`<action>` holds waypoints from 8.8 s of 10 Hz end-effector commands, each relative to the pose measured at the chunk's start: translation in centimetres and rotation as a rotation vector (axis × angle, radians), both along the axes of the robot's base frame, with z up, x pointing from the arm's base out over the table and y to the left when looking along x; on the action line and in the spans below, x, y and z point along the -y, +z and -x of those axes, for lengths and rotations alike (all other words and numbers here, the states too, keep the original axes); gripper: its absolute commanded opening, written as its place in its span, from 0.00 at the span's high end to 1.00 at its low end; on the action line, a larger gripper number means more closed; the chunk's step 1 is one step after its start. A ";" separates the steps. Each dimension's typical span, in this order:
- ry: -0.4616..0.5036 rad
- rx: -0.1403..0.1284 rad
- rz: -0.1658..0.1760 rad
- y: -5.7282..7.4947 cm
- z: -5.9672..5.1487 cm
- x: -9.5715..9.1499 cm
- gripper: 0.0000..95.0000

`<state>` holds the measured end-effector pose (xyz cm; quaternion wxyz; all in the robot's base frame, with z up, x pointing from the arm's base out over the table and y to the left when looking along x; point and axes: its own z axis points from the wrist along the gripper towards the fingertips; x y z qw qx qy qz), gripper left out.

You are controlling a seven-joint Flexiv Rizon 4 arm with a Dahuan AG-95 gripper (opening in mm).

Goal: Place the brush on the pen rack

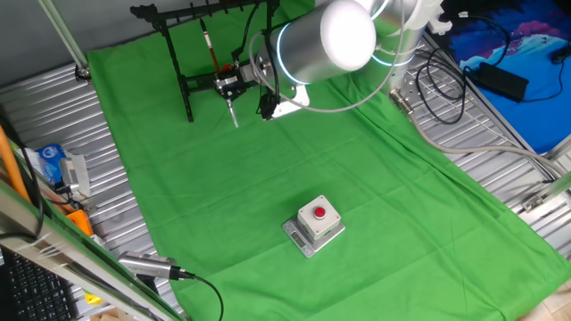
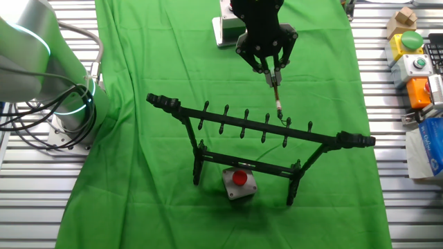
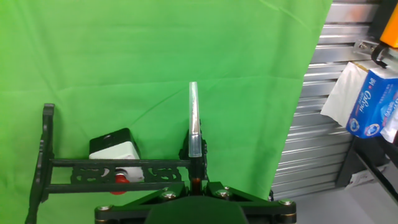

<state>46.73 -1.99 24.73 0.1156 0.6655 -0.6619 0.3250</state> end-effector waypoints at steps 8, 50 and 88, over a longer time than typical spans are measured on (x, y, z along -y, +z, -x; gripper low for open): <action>-0.068 0.036 -0.128 -0.5 -0.3 -0.1 1.00; -0.766 -0.212 -0.744 2.3 -3.8 -2.3 1.00; -0.850 -0.077 -0.644 -8.3 -17.5 3.3 1.00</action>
